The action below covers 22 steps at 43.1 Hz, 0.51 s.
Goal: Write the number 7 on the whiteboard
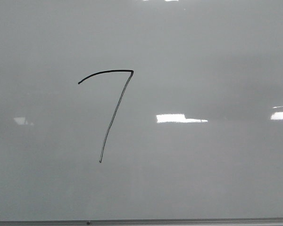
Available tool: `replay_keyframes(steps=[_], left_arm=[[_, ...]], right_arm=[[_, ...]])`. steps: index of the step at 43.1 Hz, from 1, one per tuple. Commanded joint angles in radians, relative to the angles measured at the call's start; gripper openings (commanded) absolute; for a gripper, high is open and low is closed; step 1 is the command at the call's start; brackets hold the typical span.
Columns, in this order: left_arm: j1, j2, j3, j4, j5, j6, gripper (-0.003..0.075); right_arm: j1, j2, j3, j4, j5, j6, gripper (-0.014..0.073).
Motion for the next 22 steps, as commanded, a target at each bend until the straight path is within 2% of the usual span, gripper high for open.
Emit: replay_keyframes(steps=[1,10,22], left_arm=[[-0.003,-0.012,-0.031,-0.012,-0.090,-0.007,0.0076],[-0.003,-0.012,-0.031,-0.012,-0.090,-0.007,0.0281],[-0.003,-0.026,-0.031,-0.012,-0.082,-0.007,0.0475]], right_arm=[[-0.006,0.004,-0.028,0.029,-0.058,-0.002,-0.0068],[-0.006,0.004,-0.028,0.029,-0.054,-0.002,-0.0068],[-0.006,0.004,-0.028,0.029,-0.054,-0.002,-0.0068]])
